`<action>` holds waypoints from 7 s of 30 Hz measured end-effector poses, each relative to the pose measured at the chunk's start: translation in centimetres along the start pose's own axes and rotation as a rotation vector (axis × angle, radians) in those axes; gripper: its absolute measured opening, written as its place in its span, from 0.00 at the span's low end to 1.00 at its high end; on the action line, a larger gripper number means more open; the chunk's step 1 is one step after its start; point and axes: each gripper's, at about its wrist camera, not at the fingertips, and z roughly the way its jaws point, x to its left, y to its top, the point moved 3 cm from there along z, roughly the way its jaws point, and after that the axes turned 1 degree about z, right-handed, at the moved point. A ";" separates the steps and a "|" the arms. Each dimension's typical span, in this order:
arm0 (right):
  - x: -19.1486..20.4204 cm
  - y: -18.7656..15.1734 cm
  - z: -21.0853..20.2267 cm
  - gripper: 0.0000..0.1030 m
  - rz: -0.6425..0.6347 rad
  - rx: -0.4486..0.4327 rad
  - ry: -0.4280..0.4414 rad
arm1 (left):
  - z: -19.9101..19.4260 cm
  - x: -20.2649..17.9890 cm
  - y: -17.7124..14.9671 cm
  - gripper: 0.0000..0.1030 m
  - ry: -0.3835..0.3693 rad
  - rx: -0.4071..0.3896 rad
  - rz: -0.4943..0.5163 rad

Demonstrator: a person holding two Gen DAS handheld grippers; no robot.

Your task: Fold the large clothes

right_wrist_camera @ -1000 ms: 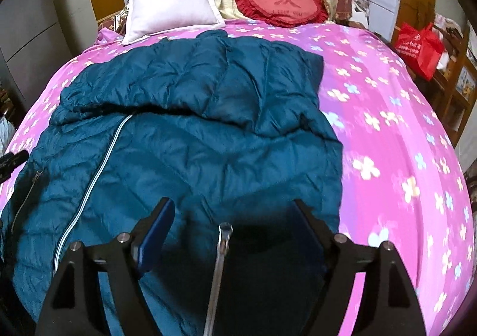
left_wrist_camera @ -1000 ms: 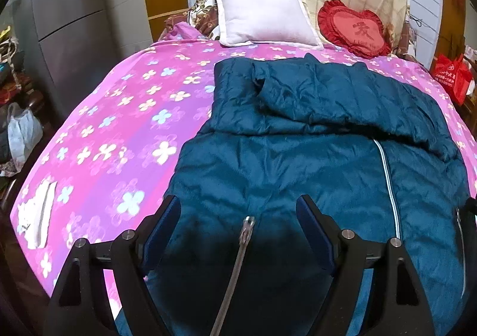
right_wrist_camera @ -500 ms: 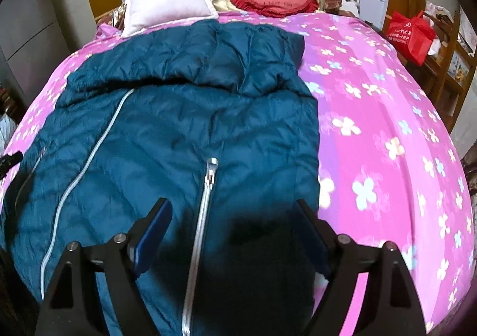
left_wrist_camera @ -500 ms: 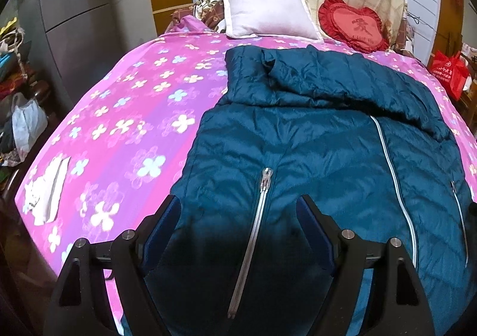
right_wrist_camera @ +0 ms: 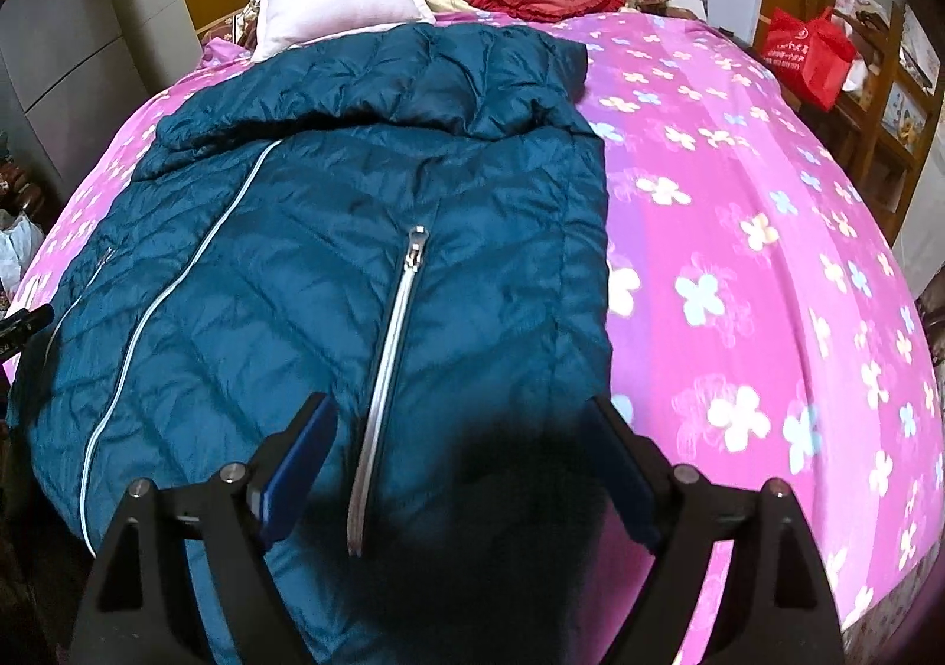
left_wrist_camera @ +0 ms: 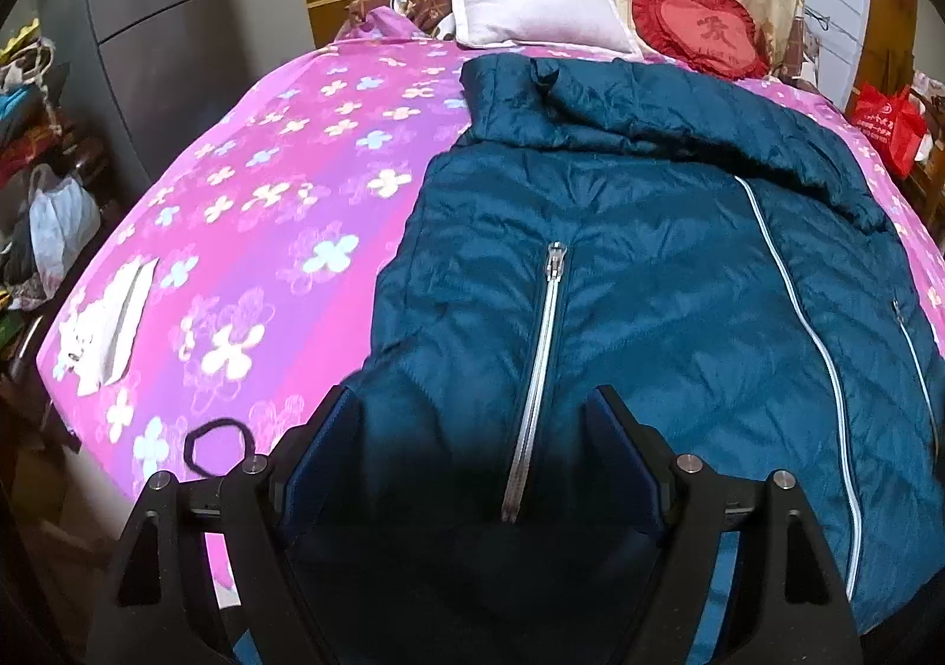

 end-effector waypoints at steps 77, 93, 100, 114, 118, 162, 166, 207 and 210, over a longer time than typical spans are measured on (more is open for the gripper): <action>-0.8 -8.3 -1.9 0.39 -0.055 0.040 0.273 | -1.0 5.7 -6.6 0.21 -0.207 0.147 -0.146; -0.7 -3.8 -7.2 0.15 -0.048 -0.123 0.416 | -7.0 6.0 -1.8 0.00 -0.254 -0.050 -0.160; -0.6 0.0 -8.8 0.15 -0.061 -0.225 0.403 | -7.9 5.9 1.9 0.00 -0.233 -0.120 -0.160; -1.3 9.4 -7.0 0.15 -0.008 -0.316 0.334 | -6.3 4.0 10.8 0.00 -0.158 -0.216 -0.112; -1.4 11.8 -5.8 0.15 -0.009 -0.316 0.303 | -5.1 3.6 13.8 0.00 -0.145 -0.232 -0.115; -4.8 31.8 13.6 0.81 0.322 -0.317 0.154 | 9.5 -0.5 24.3 0.43 -0.084 -0.264 -0.146; -3.5 31.2 8.7 0.81 0.252 -0.406 0.123 | 11.5 -2.5 23.2 0.43 -0.078 -0.212 -0.123; 1.2 35.8 22.3 0.89 -0.047 -0.132 -0.192 | 22.4 -5.8 29.7 0.45 0.073 -0.068 -0.025; 0.0 35.6 23.4 0.94 0.013 -0.118 -0.172 | 23.1 -6.0 29.7 0.45 0.079 -0.046 -0.021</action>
